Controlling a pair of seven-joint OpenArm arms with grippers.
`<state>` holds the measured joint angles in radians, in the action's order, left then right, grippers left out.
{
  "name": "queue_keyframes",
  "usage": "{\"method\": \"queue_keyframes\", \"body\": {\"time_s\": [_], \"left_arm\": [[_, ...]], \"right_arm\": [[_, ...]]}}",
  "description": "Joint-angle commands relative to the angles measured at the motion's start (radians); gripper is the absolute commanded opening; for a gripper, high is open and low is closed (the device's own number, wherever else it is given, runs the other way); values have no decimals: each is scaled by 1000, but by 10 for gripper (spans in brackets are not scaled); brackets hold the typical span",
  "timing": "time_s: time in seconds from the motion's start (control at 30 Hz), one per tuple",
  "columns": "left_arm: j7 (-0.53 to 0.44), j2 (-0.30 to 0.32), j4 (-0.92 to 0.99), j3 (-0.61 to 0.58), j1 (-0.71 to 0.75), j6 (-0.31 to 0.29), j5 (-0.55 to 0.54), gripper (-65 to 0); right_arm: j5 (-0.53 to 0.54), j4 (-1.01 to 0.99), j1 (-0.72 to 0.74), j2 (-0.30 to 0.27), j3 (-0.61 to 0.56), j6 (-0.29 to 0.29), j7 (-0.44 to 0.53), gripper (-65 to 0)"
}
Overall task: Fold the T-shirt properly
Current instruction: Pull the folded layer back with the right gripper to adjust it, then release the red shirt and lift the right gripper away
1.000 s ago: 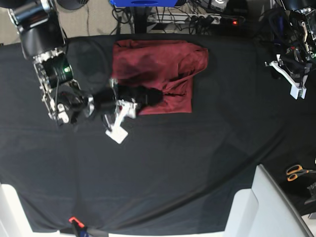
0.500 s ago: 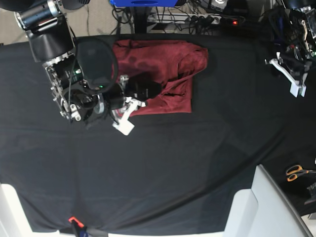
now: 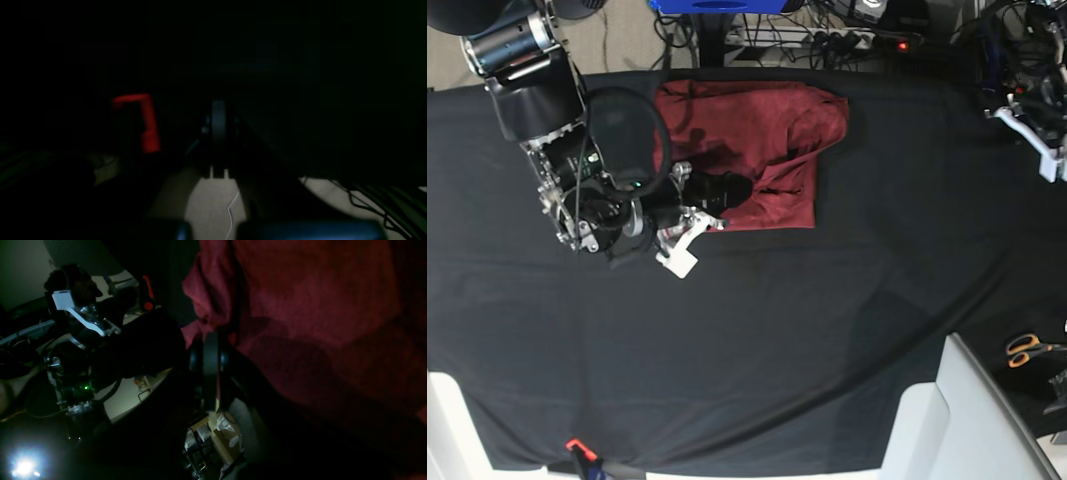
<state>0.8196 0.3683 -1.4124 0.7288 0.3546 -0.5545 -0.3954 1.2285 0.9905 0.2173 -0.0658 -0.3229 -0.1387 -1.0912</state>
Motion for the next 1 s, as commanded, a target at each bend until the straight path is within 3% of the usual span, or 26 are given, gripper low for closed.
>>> {"method": "queue_keyframes", "body": {"time_s": [0.0,0.13,0.23,0.43,0.7,0.97], "left_arm": [[-12,18,-9,24,7,-25,-10,-650],[-12,15,-15,79,28,-114,-10,-650],[-12,11,-8,110,28,-140,-9,-650],[-12,11,-12,107,28,-140,-9,-650],[-12,10,-9,102,27,-140,-9,-650],[-12,10,-8,102,28,-140,-9,-650]], "right_arm": [[23,12,23,-2,3,-9,10,-648],[23,3,18,-19,1,-9,27,-650],[23,-40,18,-21,1,-9,29,-650],[-36,-57,17,-9,3,-9,46,-650],[-109,-57,15,70,3,-9,41,-650],[-109,-58,50,142,3,-6,41,-650]]}}
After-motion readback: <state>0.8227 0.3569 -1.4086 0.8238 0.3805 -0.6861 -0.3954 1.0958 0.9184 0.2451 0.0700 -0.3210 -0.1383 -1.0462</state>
